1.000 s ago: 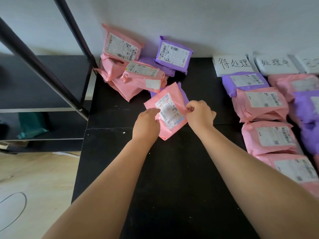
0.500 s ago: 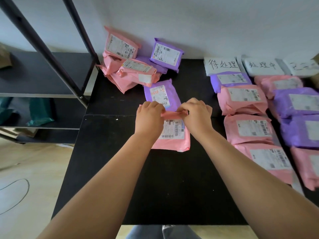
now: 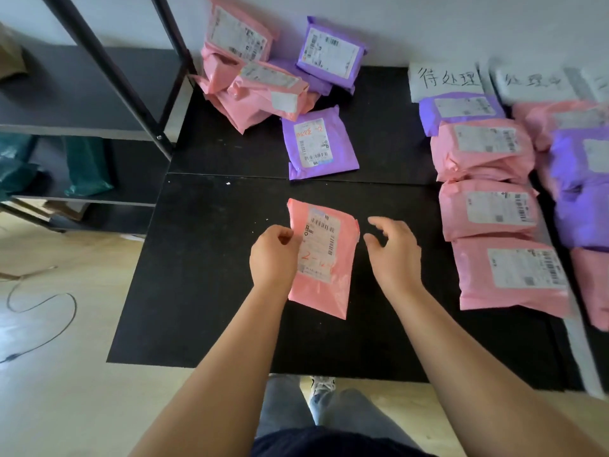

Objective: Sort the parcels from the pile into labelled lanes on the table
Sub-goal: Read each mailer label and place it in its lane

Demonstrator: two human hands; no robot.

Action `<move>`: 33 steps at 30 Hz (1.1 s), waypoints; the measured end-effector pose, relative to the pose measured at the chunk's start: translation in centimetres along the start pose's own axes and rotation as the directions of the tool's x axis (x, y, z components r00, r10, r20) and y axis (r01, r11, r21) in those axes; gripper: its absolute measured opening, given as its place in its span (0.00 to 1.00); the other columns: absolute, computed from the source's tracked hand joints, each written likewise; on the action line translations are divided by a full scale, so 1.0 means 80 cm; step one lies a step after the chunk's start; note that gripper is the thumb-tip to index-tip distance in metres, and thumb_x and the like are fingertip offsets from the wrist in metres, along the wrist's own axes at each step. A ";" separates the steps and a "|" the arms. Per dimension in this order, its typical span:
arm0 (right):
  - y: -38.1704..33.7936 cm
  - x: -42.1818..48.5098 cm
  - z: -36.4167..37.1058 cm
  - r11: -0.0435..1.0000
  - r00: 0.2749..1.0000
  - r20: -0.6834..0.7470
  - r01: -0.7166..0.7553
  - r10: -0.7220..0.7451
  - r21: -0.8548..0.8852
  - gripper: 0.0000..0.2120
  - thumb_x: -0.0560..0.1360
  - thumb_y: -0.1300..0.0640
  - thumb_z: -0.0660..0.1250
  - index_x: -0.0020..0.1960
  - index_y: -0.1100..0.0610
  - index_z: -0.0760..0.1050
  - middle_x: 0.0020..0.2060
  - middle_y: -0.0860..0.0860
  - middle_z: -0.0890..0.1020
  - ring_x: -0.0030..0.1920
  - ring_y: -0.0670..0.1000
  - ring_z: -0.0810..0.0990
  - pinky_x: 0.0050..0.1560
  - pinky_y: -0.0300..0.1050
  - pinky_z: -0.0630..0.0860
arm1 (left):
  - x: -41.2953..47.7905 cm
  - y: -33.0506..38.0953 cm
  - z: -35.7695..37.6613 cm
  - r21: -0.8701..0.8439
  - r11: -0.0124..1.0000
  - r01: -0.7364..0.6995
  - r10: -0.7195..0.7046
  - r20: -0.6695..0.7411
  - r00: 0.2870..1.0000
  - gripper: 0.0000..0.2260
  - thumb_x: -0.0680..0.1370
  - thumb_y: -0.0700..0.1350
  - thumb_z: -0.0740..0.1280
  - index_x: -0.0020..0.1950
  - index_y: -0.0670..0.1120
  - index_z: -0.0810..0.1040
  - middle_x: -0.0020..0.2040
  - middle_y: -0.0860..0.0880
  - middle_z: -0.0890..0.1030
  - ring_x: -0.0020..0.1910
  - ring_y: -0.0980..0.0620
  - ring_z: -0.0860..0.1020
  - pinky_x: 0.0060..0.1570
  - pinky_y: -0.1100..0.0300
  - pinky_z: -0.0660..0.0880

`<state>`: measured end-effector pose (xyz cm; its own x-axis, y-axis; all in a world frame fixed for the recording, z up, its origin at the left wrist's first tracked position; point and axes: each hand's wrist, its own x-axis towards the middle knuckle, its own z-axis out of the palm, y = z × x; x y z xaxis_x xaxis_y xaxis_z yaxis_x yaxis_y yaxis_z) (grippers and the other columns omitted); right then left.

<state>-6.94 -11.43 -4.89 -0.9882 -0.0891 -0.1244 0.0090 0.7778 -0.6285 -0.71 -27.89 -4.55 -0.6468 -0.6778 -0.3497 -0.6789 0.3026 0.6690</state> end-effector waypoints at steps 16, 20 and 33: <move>0.041 -0.049 0.065 0.910 0.956 0.294 0.130 -0.010 -0.393 0.21 0.78 0.48 0.67 0.71 0.47 0.72 0.67 0.48 0.72 0.69 0.54 0.68 0.71 0.55 0.61 | -0.016 -0.110 0.037 0.129 0.992 -0.004 -0.005 0.072 0.997 0.05 0.76 0.44 0.69 0.51 0.48 0.79 0.45 0.55 0.78 0.49 0.50 0.78 0.43 0.56 0.77; 0.044 -0.051 0.066 0.901 0.954 0.300 0.135 -0.006 -0.412 0.22 0.79 0.48 0.67 0.71 0.46 0.71 0.68 0.47 0.72 0.70 0.53 0.67 0.72 0.56 0.61 | -0.016 -0.116 0.038 0.155 0.988 -0.022 0.012 0.068 0.998 0.05 0.76 0.44 0.70 0.51 0.48 0.78 0.45 0.54 0.78 0.49 0.48 0.77 0.48 0.51 0.79; 0.049 -0.052 0.064 0.907 0.951 0.308 0.150 -0.024 -0.393 0.21 0.78 0.49 0.68 0.71 0.46 0.71 0.68 0.47 0.72 0.71 0.53 0.66 0.73 0.57 0.58 | -0.015 -0.093 0.029 -0.010 0.992 0.128 -0.128 0.041 0.991 0.09 0.77 0.47 0.70 0.56 0.50 0.77 0.49 0.54 0.79 0.45 0.54 0.78 0.39 0.61 0.73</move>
<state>-1.97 -11.16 -10.77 -0.8930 -0.2951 -0.3397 -0.2002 0.9367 -0.2874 4.29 -27.80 -10.61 -0.5684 -0.6827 -0.4591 -0.7529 0.2067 0.6248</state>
